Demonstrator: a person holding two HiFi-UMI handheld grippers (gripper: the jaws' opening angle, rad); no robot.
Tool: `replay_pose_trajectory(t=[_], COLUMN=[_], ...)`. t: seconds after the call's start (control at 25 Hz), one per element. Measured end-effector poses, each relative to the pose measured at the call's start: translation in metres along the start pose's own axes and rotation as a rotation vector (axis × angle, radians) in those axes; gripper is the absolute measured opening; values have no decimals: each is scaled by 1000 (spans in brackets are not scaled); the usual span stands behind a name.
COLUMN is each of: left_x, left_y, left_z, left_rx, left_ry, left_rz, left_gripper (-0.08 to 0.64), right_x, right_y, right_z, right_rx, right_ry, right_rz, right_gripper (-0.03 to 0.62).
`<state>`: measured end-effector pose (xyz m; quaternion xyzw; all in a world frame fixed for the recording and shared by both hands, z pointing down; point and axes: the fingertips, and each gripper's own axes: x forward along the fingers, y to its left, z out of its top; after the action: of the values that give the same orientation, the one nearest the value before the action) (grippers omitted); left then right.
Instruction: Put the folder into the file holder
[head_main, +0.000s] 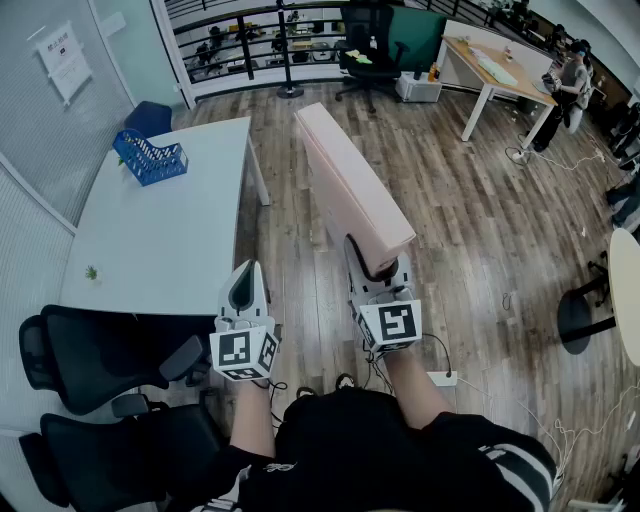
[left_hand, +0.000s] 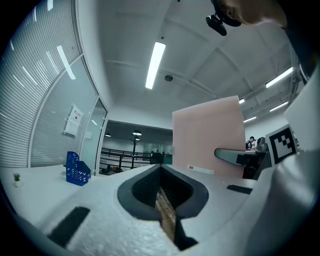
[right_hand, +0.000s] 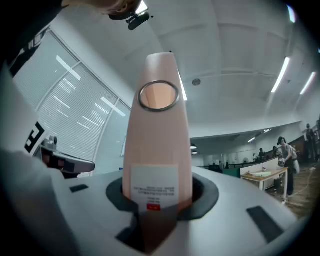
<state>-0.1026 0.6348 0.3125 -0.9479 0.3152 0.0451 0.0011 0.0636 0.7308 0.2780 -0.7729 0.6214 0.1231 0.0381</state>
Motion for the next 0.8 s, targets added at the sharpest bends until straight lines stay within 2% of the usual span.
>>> replay_pose_trajectory(t=[0.32, 0.44, 0.6, 0.8], left_x=[20, 25, 39, 76], left_y=[-24, -30, -17, 17], left_z=[-18, -33, -51, -64], left_rx=[-14, -24, -34, -18], left_ry=[24, 45, 90, 102], left_rz=[7, 16, 38, 48], left_gripper=[-2, -2, -2, 0], right_x=[3, 4, 22, 67], right_y=[-17, -30, -36, -38], right_z=[-18, -33, -49, -69], right_rx=[1, 34, 56, 85], right_ry=[20, 31, 45, 32], right_rz=[61, 58, 85, 100], right_gripper=[156, 155, 150, 150])
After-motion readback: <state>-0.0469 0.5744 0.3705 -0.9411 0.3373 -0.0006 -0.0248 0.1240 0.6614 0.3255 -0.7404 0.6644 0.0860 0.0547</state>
